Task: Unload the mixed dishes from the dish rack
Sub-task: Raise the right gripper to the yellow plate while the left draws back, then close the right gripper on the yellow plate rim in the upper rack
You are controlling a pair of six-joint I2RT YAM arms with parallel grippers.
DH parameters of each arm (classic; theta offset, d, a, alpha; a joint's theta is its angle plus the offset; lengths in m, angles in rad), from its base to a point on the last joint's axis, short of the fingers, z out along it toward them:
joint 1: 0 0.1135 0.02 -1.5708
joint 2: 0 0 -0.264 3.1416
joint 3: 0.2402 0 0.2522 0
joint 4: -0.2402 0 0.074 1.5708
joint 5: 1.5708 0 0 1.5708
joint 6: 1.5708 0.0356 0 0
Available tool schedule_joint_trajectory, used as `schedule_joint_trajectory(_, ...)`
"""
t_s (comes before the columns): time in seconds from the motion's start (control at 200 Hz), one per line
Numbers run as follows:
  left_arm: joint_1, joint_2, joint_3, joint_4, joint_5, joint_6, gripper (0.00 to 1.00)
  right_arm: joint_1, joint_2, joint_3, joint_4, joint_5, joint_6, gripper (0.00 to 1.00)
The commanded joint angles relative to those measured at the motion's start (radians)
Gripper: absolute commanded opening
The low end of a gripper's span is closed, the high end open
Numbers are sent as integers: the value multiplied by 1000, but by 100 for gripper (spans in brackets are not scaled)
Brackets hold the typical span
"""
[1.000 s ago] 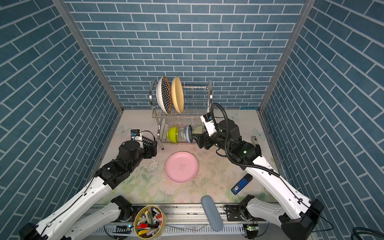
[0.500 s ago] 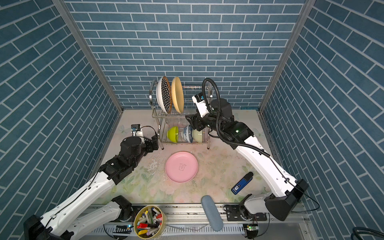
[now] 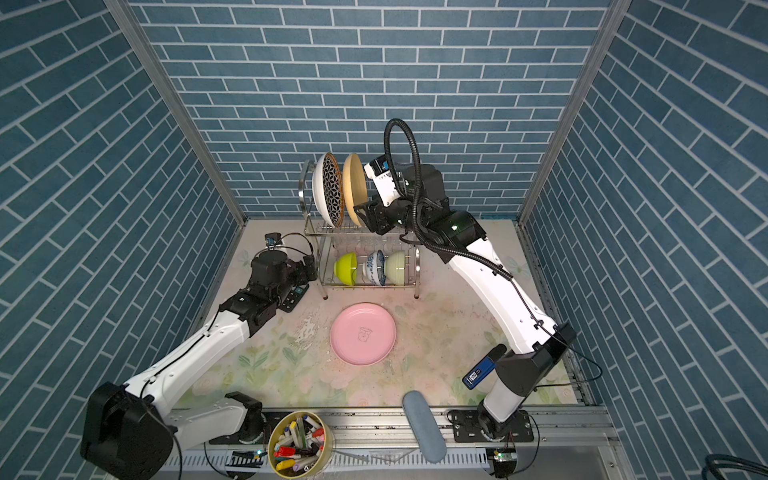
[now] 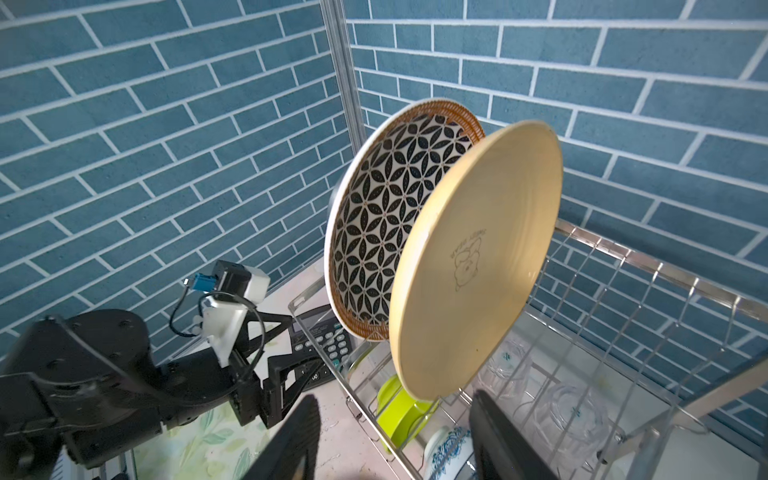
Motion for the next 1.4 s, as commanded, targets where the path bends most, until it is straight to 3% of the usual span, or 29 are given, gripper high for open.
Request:
schedule_joint_trajectory(0.0, 36, 45, -15, 47, 136, -32, 91, -14, 40, 89, -35, -21, 3, 58)
schedule_joint_trajectory(0.29, 45, 149, -17, 42, 211, -37, 85, -60, 95, 181, -62, -90, 83, 58)
schedule_joint_trajectory(0.395, 48, 171, -30, 61, 223, -51, 68, -76, 100, 189, -59, -96, 108, 51)
schedule_joint_trajectory(0.635, 50, 224, 7, 60, 244, -46, 63, -90, 94, 169, -40, -116, 135, 49)
schedule_joint_trajectory(0.71, 50, 238, 12, 63, 249, -49, 52, -93, 96, 170, -37, -121, 138, 49)
schedule_joint_trajectory(1.005, 50, 243, 18, 53, 256, -44, 30, -96, 108, 176, -31, -135, 156, 49)
schedule_joint_trajectory(1.195, 50, 238, 19, 51, 257, -42, 22, -97, 116, 191, -32, -149, 161, 50)
schedule_joint_trajectory(1.39, 50, 239, 25, 46, 257, -42, 19, -96, 132, 221, -33, -176, 169, 53)
